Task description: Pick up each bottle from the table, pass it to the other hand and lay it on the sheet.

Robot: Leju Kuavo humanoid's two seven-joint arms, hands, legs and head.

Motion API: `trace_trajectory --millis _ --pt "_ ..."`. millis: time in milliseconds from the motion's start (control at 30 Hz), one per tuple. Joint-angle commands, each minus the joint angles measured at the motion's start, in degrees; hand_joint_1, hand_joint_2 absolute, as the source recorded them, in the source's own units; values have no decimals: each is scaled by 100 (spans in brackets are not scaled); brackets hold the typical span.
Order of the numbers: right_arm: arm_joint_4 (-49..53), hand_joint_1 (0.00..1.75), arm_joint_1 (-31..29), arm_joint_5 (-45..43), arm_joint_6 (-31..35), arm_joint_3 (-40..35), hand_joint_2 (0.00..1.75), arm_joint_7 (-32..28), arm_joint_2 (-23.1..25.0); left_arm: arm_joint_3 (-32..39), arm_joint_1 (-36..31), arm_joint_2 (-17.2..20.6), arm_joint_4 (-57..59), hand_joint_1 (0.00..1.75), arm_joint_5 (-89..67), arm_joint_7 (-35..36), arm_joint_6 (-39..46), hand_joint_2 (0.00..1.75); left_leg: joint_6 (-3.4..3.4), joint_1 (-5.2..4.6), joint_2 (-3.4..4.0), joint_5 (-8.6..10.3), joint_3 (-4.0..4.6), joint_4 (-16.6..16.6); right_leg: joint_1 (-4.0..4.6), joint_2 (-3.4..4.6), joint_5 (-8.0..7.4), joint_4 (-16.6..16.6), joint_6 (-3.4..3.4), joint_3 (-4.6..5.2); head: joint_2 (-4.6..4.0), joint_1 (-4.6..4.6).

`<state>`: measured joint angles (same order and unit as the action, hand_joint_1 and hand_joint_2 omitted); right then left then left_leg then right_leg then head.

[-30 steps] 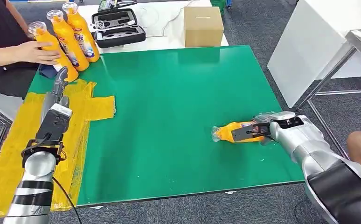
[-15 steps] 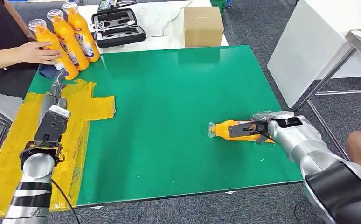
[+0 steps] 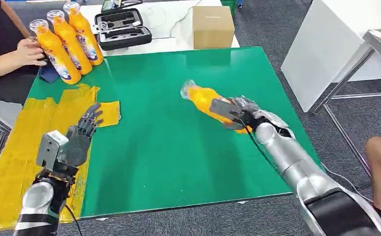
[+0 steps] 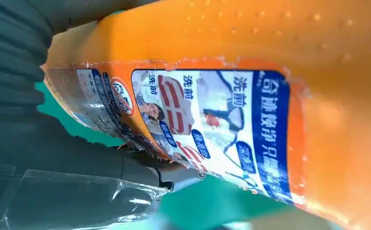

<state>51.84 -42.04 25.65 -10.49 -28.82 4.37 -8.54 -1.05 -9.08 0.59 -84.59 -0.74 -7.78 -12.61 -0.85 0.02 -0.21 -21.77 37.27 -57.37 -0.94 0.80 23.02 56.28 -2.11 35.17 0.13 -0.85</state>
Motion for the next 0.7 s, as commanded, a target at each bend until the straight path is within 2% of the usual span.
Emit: trace_trajectory --millis 33,200,300,467,600,700 --pt "1642 175 5 -830 -624 -15 175 -216 301 -816 36 -185 322 0 -8 -252 -105 0 3 1 -35 -3 -11 -2 0 -32 15 4 9 -18 0 7" --pt "2407 175 449 -888 -115 -307 175 -162 232 -1048 64 -288 63 0 -80 -299 73 0 4 3 -23 -7 -6 -1 2 -20 8 0 8 -21 0 4" --pt "2517 175 540 -899 -88 -321 175 -163 157 -1049 79 -267 40 0 -81 -299 78 0 4 2 -34 -3 -3 1 2 -30 7 -3 8 -19 0 4" --pt "2653 175 1126 -1459 170 268 175 -376 482 -981 113 -436 -119 0 -87 -484 227 0 8 6 -34 -14 -25 0 8 -33 16 -6 12 -43 0 4" --pt "2305 175 1214 -1834 74 257 175 -541 816 -1076 -120 -630 -188 0 -179 -665 467 0 7 6 -31 -12 -18 -3 8 -31 14 -2 11 -34 0 7" --pt "2282 175 1212 -1833 90 238 175 -556 833 -1095 -144 -636 -188 0 -189 -647 488 0 6 5 -28 -8 -10 -4 6 -27 10 1 9 -24 0 7"
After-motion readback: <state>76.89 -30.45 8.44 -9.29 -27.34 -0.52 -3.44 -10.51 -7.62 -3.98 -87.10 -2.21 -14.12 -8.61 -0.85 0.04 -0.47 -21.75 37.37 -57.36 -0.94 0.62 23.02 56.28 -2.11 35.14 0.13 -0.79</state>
